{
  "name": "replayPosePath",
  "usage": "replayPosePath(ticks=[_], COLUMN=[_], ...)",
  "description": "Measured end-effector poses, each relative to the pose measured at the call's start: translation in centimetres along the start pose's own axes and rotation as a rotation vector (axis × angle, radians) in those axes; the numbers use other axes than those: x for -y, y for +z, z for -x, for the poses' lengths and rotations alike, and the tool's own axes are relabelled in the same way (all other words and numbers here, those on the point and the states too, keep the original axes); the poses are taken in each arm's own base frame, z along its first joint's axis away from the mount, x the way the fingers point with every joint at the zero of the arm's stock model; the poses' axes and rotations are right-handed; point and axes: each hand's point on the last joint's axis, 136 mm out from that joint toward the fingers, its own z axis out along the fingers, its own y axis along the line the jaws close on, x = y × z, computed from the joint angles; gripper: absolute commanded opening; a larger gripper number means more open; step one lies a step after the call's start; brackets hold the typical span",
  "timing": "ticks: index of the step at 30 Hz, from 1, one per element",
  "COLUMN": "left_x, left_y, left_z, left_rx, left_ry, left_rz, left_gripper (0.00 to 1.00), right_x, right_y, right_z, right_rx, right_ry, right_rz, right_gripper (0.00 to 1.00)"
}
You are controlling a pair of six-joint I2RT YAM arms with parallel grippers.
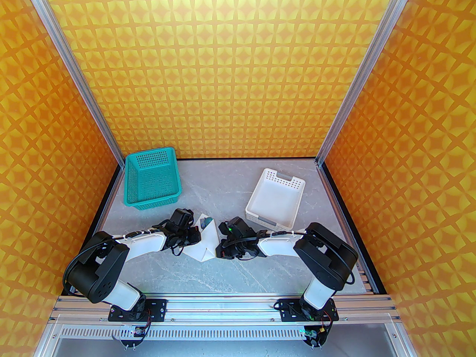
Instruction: Place the utensils on the paper napkin and roll it up
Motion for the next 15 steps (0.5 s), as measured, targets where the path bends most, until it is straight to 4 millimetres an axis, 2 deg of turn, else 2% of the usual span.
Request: replayPosePath(ticks=[9,15], left_x=[0.0,0.0], left_y=[0.0,0.0], left_z=[0.0,-0.1], left_rx=[-0.002,-0.003], left_ry=[0.000,0.005], left_rz=[0.001,0.000], left_gripper=[0.00,0.00], right_x=[0.4,1.2], right_y=[0.0,-0.7], right_z=[-0.4,-1.1], right_rx=[0.004,-0.003], right_ry=[0.001,0.016], right_rz=[0.001,-0.041], right_gripper=[0.00,0.00])
